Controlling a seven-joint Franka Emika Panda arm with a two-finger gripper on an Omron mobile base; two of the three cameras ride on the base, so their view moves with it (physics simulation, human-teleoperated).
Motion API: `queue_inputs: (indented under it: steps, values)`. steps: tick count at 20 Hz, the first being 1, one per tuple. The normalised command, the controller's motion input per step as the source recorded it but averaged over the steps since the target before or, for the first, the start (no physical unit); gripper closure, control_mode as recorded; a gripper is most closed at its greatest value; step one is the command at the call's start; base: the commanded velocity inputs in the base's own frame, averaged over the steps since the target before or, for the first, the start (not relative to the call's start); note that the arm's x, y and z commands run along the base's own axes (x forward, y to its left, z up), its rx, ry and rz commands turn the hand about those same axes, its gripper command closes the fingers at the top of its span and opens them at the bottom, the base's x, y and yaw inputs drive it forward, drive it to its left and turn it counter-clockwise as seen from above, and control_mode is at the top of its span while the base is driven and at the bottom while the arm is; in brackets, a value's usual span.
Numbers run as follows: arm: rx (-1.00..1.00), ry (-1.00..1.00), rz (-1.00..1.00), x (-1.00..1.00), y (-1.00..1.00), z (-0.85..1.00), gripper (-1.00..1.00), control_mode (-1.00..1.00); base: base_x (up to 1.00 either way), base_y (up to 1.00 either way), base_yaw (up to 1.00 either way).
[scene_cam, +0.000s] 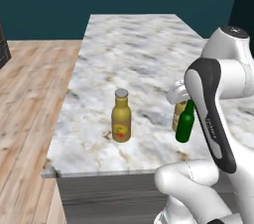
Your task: Move the drinks to the dining counter.
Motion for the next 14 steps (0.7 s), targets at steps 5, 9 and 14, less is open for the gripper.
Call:
queue_inputs:
  steps: [5, 9, 14]
  values:
    - [-0.02, 0.00, 0.13, 0.01, 0.00, -0.02, 1.00, -1.00, 0.00, 0.00, 0.00]
    - [0.00, -0.05, 0.11, 0.00, 0.00, -0.15, 1.00, -1.00, 0.00, 0.00, 0.00]
    - [0.00, -0.12, 0.07, 0.00, 0.00, -0.35, 1.00, -1.00, 0.00, 0.00, 0.00]
